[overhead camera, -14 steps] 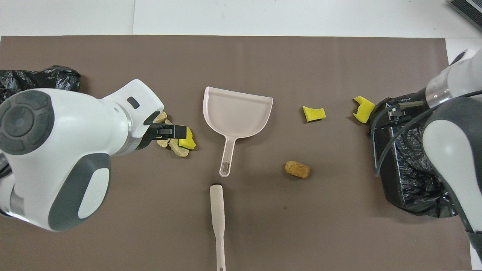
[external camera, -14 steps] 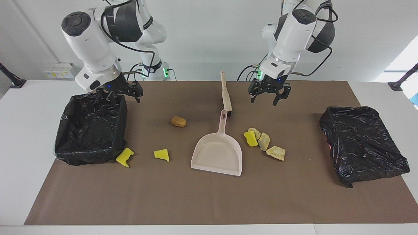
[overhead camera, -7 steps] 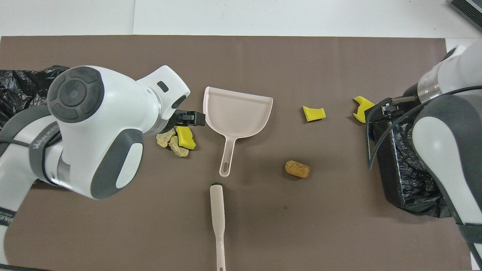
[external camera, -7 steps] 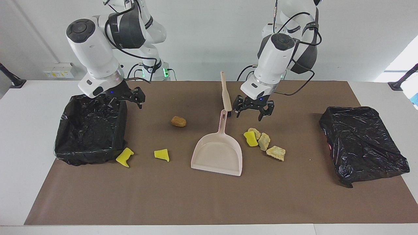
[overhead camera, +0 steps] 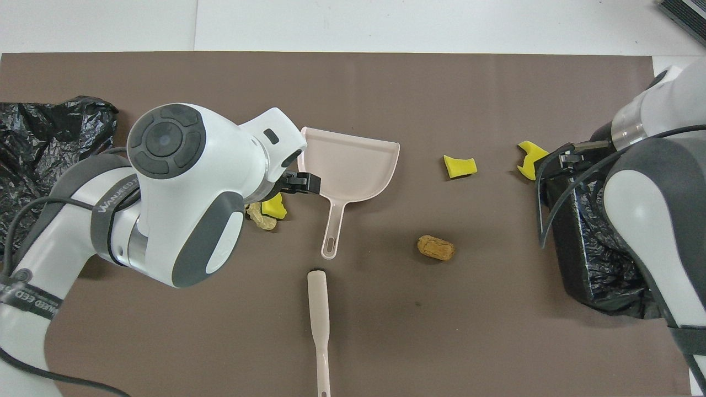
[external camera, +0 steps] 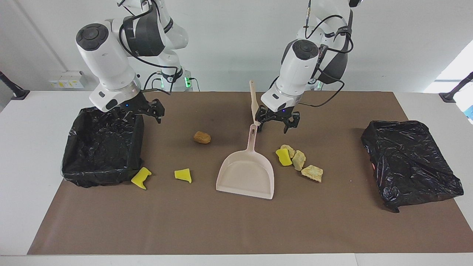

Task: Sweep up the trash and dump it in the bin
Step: 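Lower the left gripper toward the white brush handle, then close the left gripper on the white brush handle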

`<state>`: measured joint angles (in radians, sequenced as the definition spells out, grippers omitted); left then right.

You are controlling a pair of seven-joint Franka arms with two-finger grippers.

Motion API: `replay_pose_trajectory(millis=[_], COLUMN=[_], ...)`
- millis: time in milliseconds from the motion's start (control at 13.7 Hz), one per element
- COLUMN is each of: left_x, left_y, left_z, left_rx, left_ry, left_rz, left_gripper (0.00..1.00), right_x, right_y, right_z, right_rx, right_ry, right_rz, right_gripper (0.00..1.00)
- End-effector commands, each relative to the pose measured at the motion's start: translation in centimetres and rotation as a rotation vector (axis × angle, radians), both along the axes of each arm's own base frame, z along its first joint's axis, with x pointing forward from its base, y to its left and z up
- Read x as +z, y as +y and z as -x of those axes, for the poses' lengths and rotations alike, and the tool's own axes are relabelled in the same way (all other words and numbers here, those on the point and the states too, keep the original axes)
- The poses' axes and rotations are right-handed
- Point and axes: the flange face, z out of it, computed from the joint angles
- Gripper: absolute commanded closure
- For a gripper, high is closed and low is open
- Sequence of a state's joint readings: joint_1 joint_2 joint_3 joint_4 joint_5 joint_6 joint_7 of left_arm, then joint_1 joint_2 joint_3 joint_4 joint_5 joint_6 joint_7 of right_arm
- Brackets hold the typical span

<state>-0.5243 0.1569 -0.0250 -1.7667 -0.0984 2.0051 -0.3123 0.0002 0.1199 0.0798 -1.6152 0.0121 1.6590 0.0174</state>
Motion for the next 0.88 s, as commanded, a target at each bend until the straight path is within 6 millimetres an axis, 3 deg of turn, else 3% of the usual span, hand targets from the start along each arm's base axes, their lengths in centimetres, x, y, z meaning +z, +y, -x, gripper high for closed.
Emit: replay_pose_trajectory(millis=[0,73,513,806], left_x=[-1.3,-2.5,-5.2,-9.2], left_y=[-0.6,-0.3,0.2,-2.5], left_z=[5.8,8.1,19.4,24.6], left_rx=[-0.008,0.004,0.024,0.045], left_ry=[0.082,0.113,0.174,0.154], left_rz=[-0.046,-0.069,-0.135,-0.142], left_gripper=[0.00,0.00,0.00,0.00], right_x=[-0.1,-0.2,-1.8,-2.8], right_y=[0.0,0.0,1.2,2.0], right_z=[0.6,0.7,2.8,3.4], right_rx=[-0.011,-0.010,0.018,0.021], right_ry=[-0.014,-0.010,0.032,0.054], right_rz=[0.015,0.015,0.019,0.023], right_gripper=[0.00,0.00,0.00,0.00])
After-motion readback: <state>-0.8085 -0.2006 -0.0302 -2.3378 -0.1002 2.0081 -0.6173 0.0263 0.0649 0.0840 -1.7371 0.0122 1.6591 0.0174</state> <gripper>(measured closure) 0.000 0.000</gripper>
